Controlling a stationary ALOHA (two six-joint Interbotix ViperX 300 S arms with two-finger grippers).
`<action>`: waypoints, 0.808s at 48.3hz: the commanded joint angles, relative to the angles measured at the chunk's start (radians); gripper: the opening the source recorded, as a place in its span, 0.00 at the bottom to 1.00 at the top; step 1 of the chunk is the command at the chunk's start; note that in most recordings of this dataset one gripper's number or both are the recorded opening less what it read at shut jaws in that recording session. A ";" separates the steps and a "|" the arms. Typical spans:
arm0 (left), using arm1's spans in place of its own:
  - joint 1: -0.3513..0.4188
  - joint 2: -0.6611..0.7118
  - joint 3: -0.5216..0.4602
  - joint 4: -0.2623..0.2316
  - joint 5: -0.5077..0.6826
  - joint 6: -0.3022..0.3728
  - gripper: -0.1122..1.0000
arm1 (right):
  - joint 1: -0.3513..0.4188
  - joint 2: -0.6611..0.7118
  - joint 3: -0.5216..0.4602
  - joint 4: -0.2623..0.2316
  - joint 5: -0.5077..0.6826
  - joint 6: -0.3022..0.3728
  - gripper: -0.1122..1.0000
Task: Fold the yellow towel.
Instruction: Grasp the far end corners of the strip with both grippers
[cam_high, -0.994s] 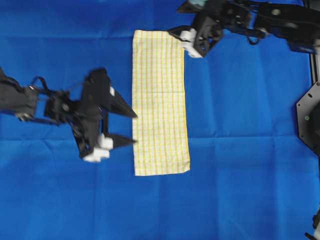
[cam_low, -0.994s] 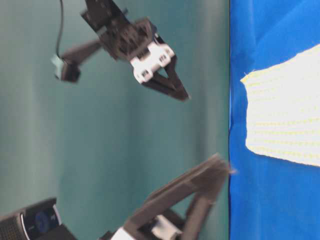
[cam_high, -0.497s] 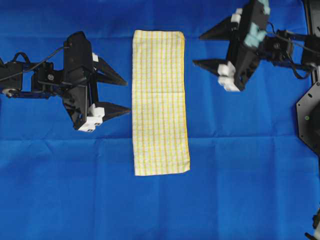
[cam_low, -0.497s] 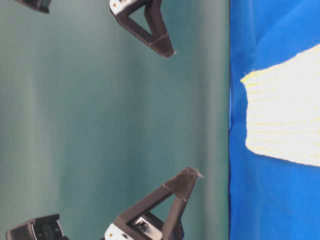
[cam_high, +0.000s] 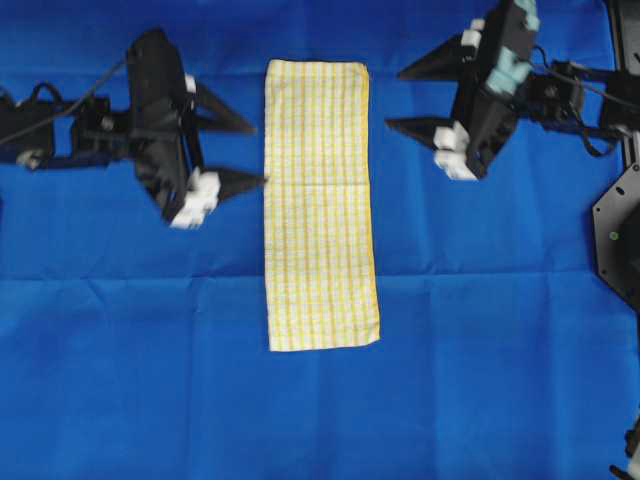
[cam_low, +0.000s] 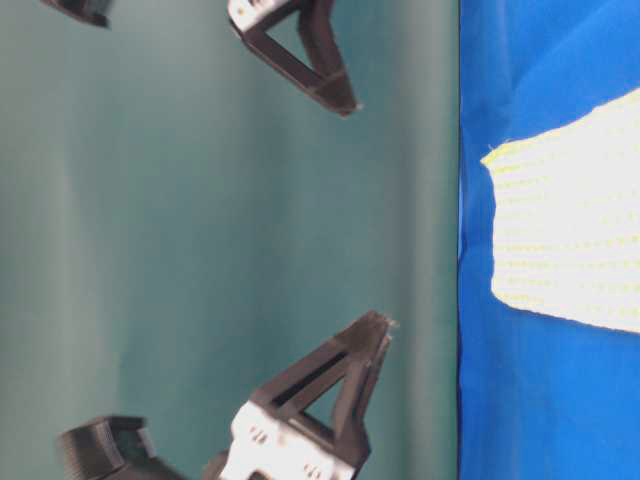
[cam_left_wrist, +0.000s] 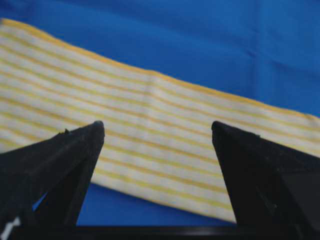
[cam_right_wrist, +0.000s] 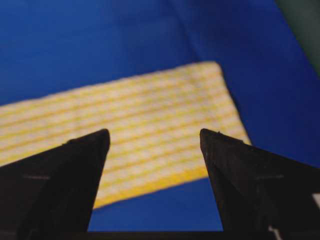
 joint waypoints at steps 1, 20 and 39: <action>0.057 0.026 -0.012 0.008 -0.051 0.011 0.86 | -0.041 0.040 -0.044 -0.002 0.000 0.000 0.76; 0.227 0.247 -0.055 0.008 -0.201 0.109 0.87 | -0.176 0.334 -0.178 0.002 -0.002 0.011 0.79; 0.301 0.460 -0.141 0.006 -0.308 0.109 0.87 | -0.210 0.494 -0.249 0.023 -0.006 0.012 0.79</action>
